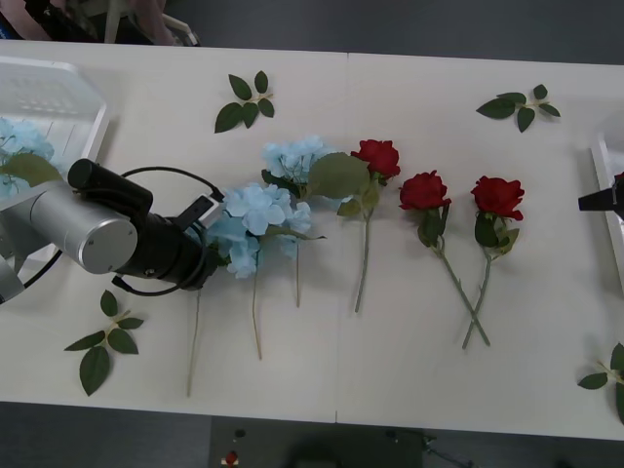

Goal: Put the red flowers into the right box and the blue flowers into the left box

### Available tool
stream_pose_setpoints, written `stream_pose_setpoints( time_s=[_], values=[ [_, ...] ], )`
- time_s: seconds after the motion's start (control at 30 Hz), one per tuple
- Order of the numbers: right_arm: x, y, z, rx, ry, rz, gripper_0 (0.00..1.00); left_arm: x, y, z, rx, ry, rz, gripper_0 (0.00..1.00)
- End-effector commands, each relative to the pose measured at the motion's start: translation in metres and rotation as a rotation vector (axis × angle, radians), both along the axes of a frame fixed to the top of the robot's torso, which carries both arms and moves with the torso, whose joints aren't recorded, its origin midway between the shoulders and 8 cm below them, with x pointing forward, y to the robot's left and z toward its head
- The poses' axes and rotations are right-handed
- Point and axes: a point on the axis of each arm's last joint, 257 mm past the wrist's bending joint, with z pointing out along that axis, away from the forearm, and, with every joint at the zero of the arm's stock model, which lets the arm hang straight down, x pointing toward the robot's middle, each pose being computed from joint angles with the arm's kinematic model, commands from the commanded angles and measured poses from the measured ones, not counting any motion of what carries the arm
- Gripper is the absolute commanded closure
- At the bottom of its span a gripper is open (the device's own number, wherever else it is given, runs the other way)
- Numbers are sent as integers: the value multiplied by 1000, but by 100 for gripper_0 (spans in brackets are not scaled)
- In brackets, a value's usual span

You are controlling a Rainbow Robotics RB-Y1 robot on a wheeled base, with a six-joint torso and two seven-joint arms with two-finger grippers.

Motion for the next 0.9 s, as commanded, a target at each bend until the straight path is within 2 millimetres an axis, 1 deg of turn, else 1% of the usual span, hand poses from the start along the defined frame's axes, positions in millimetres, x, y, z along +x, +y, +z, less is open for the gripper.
stream_pose_setpoints(
  time_s=[0.03,0.13,0.2,0.27,0.3,0.33,0.37,0.4,0.43,0.47,0.53,0.57,0.6,0.63,0.67,0.7,0.73,0.77,0.8,0.83,0.87,0.9],
  values=[
    [-3,40,-3,168,55,-89,5,14,15,17,18,-36,28,100],
    [-5,70,-24,192,87,-94,5,17,23,23,29,-54,29,100],
    [-6,80,-34,196,98,-101,5,19,29,30,29,-65,35,100],
    [-5,94,-47,192,105,-108,5,23,36,48,31,-93,35,100],
    [-3,102,-55,191,105,-115,5,27,42,68,39,-127,26,100],
    [-2,106,-59,187,102,-119,5,28,46,84,48,-148,18,100],
    [0,111,-64,184,100,-124,5,28,56,113,78,-176,8,100],
    [1,111,-66,177,99,-125,6,28,61,125,92,-188,6,100],
    [2,116,-71,164,99,-124,5,26,76,162,135,-221,6,100],
    [2,118,-74,155,101,-121,5,24,87,183,165,-238,16,100],
    [5,125,-79,129,97,-110,5,20,132,245,280,-286,66,100],
    [5,127,-80,127,95,-108,5,19,147,257,322,-292,89,100],
    [7,129,-83,116,89,-105,5,19,179,279,413,-315,132,100],
    [8,132,-86,110,84,-105,5,22,213,296,525,-342,166,100],
    [9,133,-88,104,81,-105,5,26,240,305,614,-363,193,100],
    [10,133,-88,98,78,-107,5,28,255,309,658,-374,209,100],
    [12,133,-91,90,77,-109,5,32,283,314,733,-388,244,100],
    [13,134,-93,85,74,-110,5,34,299,315,771,-393,257,100],
    [13,132,-96,69,77,-112,5,34,316,308,803,-377,259,100],
    [14,132,-99,61,75,-113,5,32,329,294,821,-348,253,100],
    [16,129,-100,50,72,-116,5,29,347,280,858,-325,256,100],
    [16,130,-102,46,72,-115,5,29,359,274,889,-327,257,100]
  ],
)
